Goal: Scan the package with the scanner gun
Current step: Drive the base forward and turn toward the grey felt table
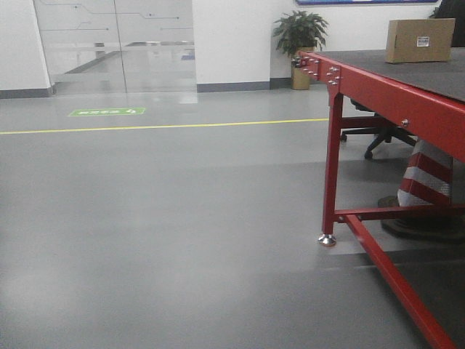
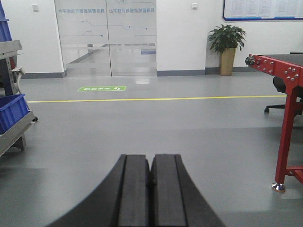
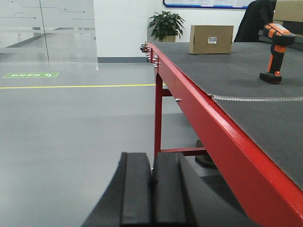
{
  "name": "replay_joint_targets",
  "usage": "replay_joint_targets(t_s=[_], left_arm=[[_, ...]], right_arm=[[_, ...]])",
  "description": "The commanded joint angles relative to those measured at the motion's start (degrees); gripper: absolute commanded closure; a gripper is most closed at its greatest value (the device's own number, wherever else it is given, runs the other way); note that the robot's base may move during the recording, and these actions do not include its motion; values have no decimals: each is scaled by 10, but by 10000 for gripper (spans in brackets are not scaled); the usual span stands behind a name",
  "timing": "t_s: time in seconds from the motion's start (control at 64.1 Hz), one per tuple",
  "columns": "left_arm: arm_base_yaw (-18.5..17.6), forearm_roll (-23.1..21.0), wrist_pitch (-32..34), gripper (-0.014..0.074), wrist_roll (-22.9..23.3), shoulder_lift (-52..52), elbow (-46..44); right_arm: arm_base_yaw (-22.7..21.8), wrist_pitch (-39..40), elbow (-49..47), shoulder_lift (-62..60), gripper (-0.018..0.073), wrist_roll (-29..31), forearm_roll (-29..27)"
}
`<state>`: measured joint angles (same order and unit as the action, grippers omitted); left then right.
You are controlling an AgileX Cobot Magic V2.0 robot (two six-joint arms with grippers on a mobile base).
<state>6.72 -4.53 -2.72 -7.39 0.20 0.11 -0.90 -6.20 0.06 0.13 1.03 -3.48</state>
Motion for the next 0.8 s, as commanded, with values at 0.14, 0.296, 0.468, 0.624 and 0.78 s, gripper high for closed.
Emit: replay_joint_targets(t_s=[0.14, 0.296, 0.468, 0.624, 0.78], left_arm=[[-3, -5, 7, 707, 0, -2, -1], [-3, -5, 7, 707, 0, -2, -1], [-3, -5, 7, 707, 0, -2, -1], [-3, -5, 7, 707, 0, -2, -1], [-3, -5, 7, 707, 0, -2, -1]], right_arm=[[0, 11, -1, -1, 711, 0, 6], [0, 11, -1, -1, 711, 0, 6], [0, 11, -1, -1, 711, 0, 6], [0, 11, -1, -1, 711, 0, 6], [0, 11, -1, -1, 711, 0, 6]])
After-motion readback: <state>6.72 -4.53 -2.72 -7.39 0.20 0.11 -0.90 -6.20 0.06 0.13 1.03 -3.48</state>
